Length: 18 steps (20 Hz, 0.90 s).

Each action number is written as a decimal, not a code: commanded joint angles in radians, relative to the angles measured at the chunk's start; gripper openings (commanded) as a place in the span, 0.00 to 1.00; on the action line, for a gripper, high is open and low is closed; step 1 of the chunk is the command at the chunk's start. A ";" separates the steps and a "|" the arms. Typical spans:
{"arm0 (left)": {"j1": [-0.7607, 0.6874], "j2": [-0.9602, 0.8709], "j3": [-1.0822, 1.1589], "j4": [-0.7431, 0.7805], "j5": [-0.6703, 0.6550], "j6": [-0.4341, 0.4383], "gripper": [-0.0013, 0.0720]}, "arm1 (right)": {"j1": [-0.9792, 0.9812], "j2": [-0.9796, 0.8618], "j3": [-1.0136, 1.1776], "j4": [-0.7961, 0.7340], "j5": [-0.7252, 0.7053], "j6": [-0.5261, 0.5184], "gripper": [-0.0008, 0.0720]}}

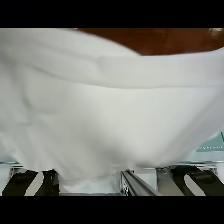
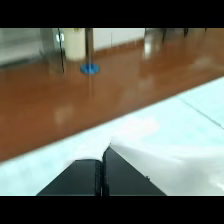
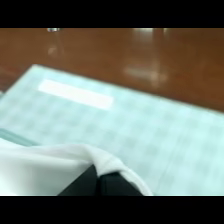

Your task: Fold the shirts.

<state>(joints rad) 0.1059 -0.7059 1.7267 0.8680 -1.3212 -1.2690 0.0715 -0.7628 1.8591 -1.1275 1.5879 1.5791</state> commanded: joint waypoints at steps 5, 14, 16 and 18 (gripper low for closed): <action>-0.035 -0.211 -0.388 -0.003 0.233 0.004 0.04 | 0.000 -0.163 -0.521 -0.086 -0.328 -0.020 0.05; -0.154 -0.676 -0.406 -0.060 0.660 0.014 0.04 | -0.002 -0.737 -0.393 0.104 -0.796 -0.004 0.05; -0.154 -0.739 -0.406 -0.130 0.666 0.014 0.05 | -0.010 -0.840 -0.319 0.177 -0.795 0.000 0.05; -0.154 -0.782 -0.406 -0.181 0.647 -0.029 0.05 | -0.032 -0.905 -0.294 0.319 -0.807 -0.001 0.05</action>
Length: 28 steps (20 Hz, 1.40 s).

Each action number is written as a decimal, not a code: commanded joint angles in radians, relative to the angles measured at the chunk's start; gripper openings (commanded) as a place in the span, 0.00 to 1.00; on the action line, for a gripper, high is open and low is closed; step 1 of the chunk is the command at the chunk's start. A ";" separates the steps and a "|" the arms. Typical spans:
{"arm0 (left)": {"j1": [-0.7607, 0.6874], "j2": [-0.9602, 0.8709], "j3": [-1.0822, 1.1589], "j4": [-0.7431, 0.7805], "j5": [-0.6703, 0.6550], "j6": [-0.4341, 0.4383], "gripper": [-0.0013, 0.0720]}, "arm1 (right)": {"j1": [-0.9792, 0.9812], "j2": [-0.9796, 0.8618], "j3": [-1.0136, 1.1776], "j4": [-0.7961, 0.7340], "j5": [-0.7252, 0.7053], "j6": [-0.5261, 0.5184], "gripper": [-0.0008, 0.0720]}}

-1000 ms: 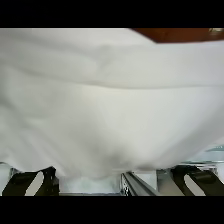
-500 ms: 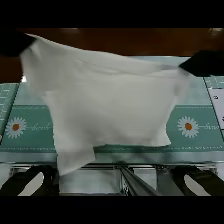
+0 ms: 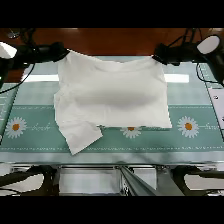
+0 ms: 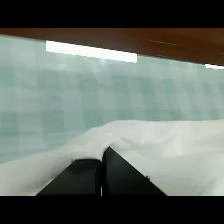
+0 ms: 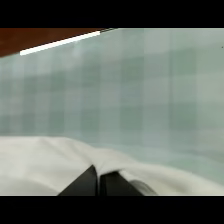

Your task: Fold the shirts.

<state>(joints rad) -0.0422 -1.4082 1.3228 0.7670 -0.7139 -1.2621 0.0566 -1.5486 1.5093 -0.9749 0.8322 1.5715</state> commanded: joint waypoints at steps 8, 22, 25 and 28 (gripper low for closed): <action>0.187 -0.095 0.068 -0.066 -0.428 -0.098 0.98 | -0.265 -0.072 0.056 0.200 0.471 -0.113 0.87; 0.721 0.156 -0.744 -0.016 -0.512 0.029 0.97 | -0.539 0.789 -0.919 0.168 0.337 -0.195 0.86; 0.720 0.155 -0.786 -0.072 -0.486 0.085 0.97 | -0.539 0.819 -0.954 0.173 0.359 -0.198 0.86; 0.720 0.155 -0.795 -0.073 -0.482 0.118 0.97 | -0.539 0.818 -0.955 0.174 0.364 -0.197 0.86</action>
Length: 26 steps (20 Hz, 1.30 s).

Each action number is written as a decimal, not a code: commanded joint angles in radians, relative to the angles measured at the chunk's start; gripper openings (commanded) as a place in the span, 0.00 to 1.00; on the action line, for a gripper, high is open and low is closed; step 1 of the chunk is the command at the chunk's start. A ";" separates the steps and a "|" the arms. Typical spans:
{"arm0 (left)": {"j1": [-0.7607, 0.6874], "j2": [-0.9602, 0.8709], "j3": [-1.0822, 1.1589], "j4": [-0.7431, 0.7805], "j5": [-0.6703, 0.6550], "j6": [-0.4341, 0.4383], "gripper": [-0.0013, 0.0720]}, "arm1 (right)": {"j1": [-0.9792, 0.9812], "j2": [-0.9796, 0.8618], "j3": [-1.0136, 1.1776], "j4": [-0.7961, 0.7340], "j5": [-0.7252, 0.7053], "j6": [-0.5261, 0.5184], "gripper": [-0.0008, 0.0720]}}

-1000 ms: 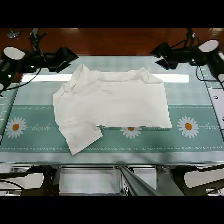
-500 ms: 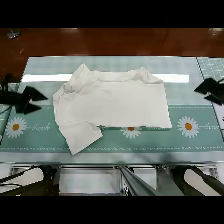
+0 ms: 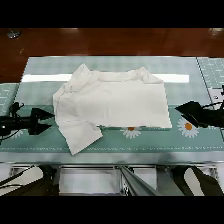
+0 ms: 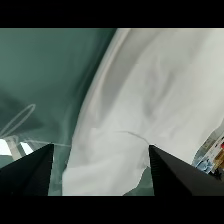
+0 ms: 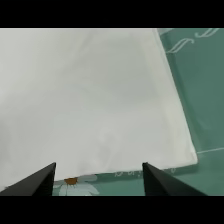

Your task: Fold the shirts.

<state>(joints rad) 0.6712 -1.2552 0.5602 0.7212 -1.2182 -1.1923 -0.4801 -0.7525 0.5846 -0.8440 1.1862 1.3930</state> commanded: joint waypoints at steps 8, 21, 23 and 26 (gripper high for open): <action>-0.144 0.002 -0.035 -0.041 0.071 0.105 0.97 | -0.002 0.022 -0.030 0.043 0.018 0.001 0.86; -0.213 0.002 -0.034 -0.046 0.096 0.108 0.05 | -0.195 0.022 -0.125 -0.322 0.126 0.138 0.86; -0.213 0.002 -0.034 -0.046 0.096 0.117 0.05 | -0.122 0.022 -0.208 -0.246 0.130 0.140 0.86; -0.213 0.002 -0.034 -0.046 0.103 0.129 0.05 | -0.045 -0.003 -0.233 -0.174 0.084 0.106 0.86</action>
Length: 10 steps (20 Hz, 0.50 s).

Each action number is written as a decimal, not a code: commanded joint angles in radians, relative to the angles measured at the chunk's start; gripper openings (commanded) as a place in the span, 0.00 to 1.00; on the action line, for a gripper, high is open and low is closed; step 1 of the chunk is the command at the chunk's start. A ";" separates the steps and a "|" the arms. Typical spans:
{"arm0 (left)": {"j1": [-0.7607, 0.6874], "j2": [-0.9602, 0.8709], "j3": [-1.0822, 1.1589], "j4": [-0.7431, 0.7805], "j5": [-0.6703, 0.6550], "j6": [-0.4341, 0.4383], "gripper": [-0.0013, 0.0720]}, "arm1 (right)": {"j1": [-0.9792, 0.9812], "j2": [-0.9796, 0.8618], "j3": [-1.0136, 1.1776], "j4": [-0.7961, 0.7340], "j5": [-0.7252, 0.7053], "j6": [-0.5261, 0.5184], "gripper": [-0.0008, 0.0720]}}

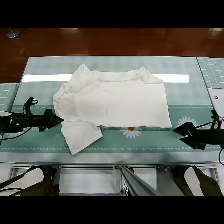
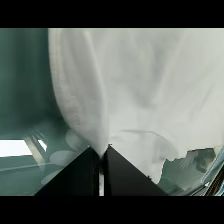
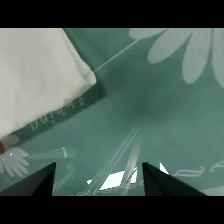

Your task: Fold the shirts.

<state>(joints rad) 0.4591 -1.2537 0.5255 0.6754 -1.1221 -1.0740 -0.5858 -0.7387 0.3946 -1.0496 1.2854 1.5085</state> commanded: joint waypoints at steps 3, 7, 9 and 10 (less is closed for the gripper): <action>-0.009 0.001 0.001 -0.003 0.006 0.026 0.04 | 0.077 -0.121 -0.034 0.087 -0.087 -0.033 0.86; -0.022 0.001 0.001 -0.003 0.006 0.025 0.05 | 0.077 -0.214 -0.029 0.226 -0.219 -0.104 0.86; -0.023 0.001 0.001 -0.003 0.007 0.023 0.05 | 0.077 -0.256 -0.003 0.249 -0.256 -0.103 0.86; -0.023 0.001 0.001 -0.003 0.007 0.023 0.05 | 0.077 -0.278 0.014 0.253 -0.266 -0.103 0.86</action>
<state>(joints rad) 0.4389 -1.2533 0.5255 0.6727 -1.1160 -1.0519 -0.5125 -0.9573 0.3832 -0.8482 1.0916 1.4181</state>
